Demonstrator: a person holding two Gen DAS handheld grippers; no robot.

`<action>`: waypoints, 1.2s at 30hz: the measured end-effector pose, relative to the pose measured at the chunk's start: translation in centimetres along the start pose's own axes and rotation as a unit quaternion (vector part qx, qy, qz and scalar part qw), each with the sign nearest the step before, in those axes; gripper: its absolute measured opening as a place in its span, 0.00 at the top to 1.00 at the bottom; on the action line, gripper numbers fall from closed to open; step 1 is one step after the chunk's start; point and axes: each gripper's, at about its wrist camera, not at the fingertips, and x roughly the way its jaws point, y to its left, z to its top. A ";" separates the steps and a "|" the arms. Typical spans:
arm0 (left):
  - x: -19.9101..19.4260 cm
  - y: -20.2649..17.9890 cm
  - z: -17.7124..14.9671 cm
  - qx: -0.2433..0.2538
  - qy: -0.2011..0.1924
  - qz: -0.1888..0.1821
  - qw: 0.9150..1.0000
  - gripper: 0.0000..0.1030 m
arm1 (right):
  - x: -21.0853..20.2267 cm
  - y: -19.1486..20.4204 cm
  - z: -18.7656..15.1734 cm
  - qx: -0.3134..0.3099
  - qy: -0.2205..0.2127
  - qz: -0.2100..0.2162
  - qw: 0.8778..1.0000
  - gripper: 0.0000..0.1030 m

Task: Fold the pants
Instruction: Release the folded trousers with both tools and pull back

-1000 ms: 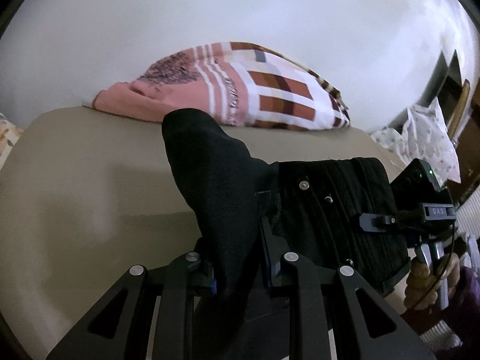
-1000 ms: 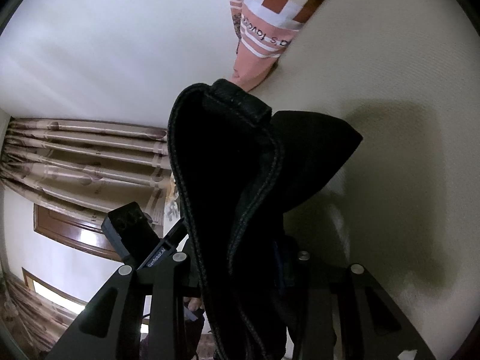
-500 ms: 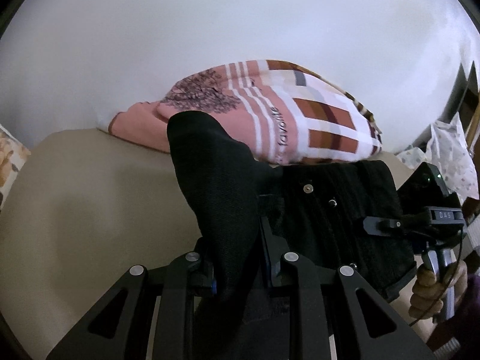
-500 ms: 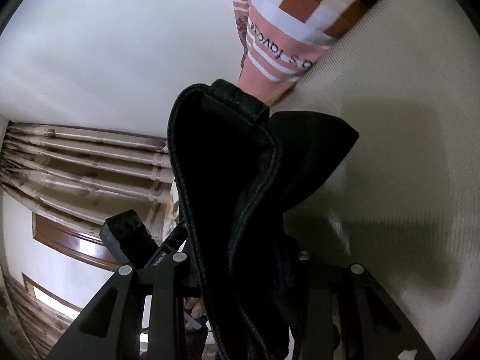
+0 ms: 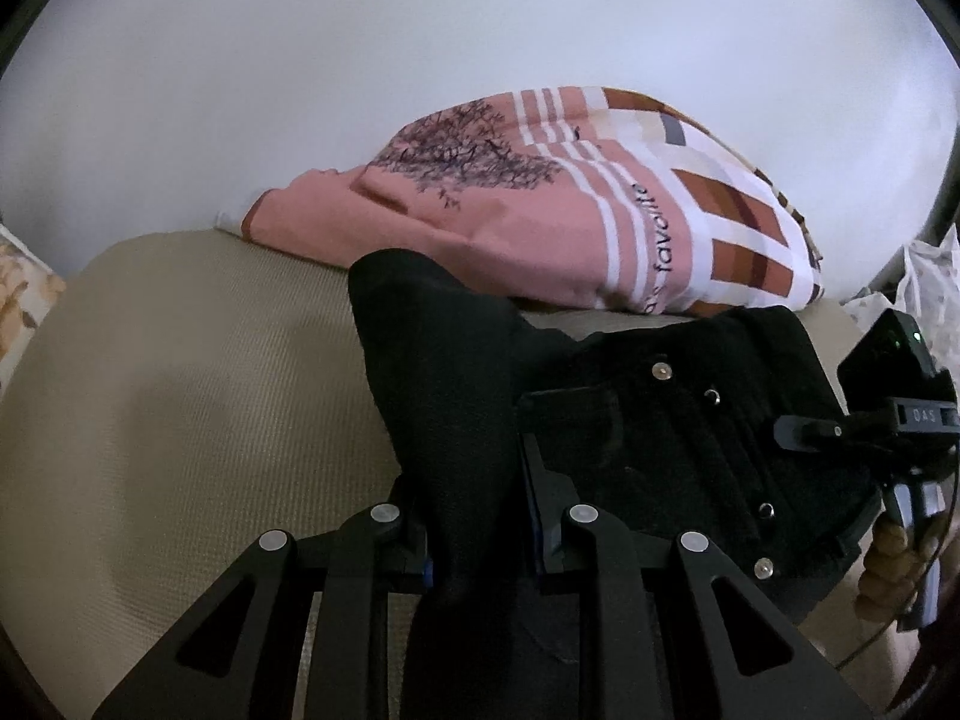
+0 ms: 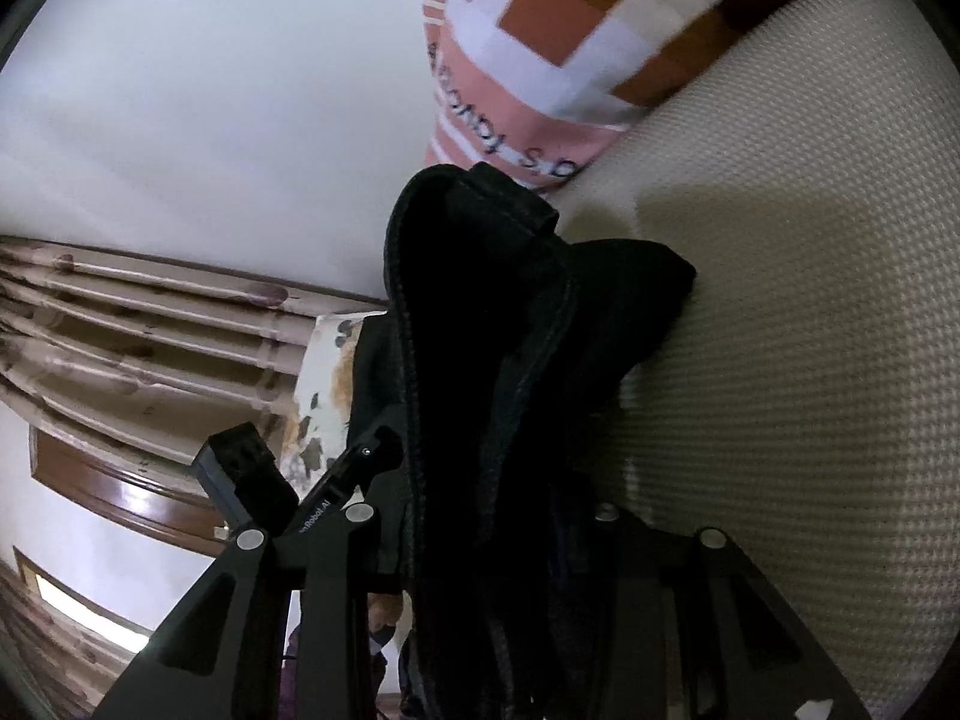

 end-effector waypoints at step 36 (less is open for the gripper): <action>-17.6 -9.6 -6.0 0.013 -0.190 0.140 0.972 0.02 | -5.1 17.7 -16.9 -0.274 -0.247 -0.322 0.872 0.07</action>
